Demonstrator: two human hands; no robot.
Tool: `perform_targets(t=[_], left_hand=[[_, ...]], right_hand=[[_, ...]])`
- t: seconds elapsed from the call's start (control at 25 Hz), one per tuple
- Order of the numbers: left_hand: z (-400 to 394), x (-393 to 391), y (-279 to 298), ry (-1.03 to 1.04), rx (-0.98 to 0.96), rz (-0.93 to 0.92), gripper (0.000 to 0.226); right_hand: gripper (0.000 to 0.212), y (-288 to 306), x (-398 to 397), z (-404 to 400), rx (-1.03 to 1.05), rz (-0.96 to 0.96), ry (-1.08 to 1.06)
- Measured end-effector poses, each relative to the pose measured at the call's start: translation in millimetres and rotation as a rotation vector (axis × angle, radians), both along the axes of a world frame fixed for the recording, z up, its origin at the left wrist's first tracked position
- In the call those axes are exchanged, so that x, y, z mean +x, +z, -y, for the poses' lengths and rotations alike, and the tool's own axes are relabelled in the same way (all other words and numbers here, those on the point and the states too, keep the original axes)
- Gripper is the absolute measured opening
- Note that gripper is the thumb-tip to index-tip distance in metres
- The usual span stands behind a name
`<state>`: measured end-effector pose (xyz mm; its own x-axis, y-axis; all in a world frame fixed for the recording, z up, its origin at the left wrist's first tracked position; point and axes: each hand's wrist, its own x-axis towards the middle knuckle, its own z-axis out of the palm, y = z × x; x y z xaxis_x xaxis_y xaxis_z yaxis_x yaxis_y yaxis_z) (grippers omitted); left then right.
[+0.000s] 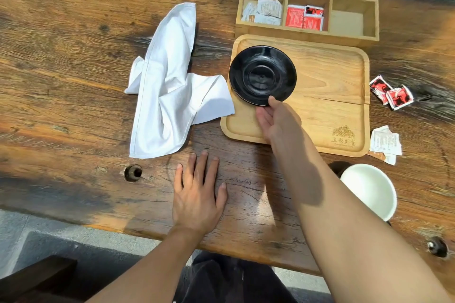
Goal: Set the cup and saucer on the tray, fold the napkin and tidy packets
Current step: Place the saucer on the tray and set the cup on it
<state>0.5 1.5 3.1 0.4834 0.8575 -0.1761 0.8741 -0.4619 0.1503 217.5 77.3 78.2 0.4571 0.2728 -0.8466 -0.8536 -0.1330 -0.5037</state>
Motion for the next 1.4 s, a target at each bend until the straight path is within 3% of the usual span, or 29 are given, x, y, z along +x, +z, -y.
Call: perform_targets(t=[0.28, 0.4, 0.52, 0.6, 0.72, 0.88, 1.0, 1.08, 1.2, 1.28, 1.4], left_hand=[[0.1, 0.2, 1.4, -0.004, 0.002, -0.007, 0.058], [-0.4, 0.6, 1.9, -0.002, 0.009, -0.006, 0.058], [0.1, 0.9, 0.7, -0.012, 0.023, -0.002, 0.058], [0.3, 0.7, -0.7, -0.019, 0.038, 0.001, 0.057], [1.5, 0.5, -2.7, -0.011, 0.060, 0.020, 0.057], [0.4, 0.5, -2.4, -0.022, 0.085, 0.023, 0.058], [0.6, 1.7, -1.4, -0.020, 0.097, 0.012, 0.058], [1.7, 1.8, -0.7, -0.002, 0.093, 0.024, 0.059], [2.9, 2.9, 1.0, 0.010, 0.085, 0.042, 0.059], [3.2, 3.6, 2.2, 0.014, 0.087, 0.056, 0.060], [3.6, 3.7, 2.7, 0.019, 0.091, 0.057, 0.060]], right_hand=[[0.004, -1.8, 5.3, 2.6, 0.080, -0.023, 0.070], [0.025, -1.3, 5.0, 7.3, 0.081, -0.033, 0.103], [0.031, 13.3, 0.3, 24.8, 0.089, -0.006, 0.153], [0.027, 25.8, -2.8, 50.3, 0.102, 0.129, 0.225], [0.015, 39.2, -2.4, 113.0, 0.034, 0.481, 0.321], [0.014, 44.6, 16.5, 203.9, -0.289, 1.004, 0.431], [0.016, 37.5, 33.1, 253.5, -0.565, 1.190, 0.447], [0.026, 27.3, 43.1, 275.3, -0.621, 1.159, 0.421], [0.037, 15.2, 49.3, 288.7, -0.546, 0.890, 0.386], [0.029, 8.4, 50.1, 289.4, -0.474, 0.708, 0.357], [0.015, 3.4, 49.9, 286.4, -0.428, 0.611, 0.327]])
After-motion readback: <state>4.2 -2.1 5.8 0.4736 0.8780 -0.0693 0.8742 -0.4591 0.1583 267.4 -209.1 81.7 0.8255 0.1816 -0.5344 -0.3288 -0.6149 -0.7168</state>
